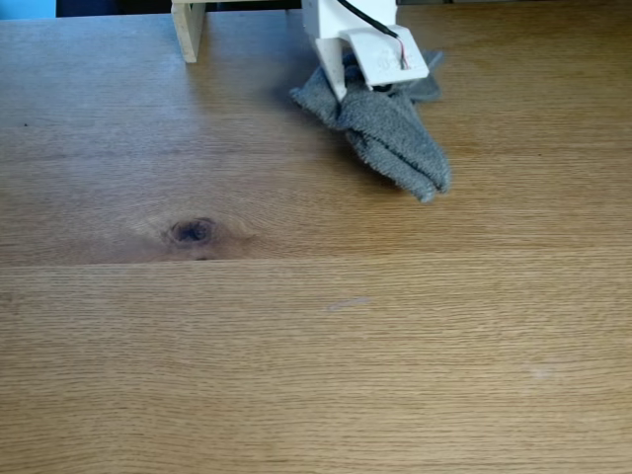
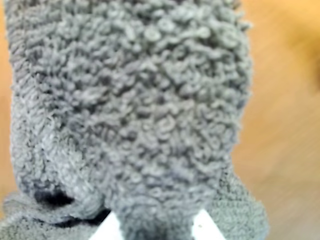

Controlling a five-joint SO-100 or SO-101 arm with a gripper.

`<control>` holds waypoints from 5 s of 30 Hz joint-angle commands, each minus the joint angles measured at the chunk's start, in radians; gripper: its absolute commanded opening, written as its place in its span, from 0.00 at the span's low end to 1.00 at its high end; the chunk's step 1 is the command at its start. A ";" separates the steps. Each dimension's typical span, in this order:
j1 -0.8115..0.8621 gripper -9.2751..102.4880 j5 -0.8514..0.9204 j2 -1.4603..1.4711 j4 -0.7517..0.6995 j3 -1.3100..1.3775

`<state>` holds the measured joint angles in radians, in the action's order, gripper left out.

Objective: Clean the area in front of the robot

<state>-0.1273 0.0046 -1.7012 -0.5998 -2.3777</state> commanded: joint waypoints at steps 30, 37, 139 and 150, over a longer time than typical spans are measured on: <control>0.046 0.08 0.104 1.017 0.031 1.322; 0.031 0.08 0.176 1.238 0.311 1.388; 0.741 0.08 0.127 0.500 -0.971 1.532; 0.974 0.08 0.179 0.655 -1.226 1.447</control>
<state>0.7517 0.1319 -1.0431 -1.8254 -0.9173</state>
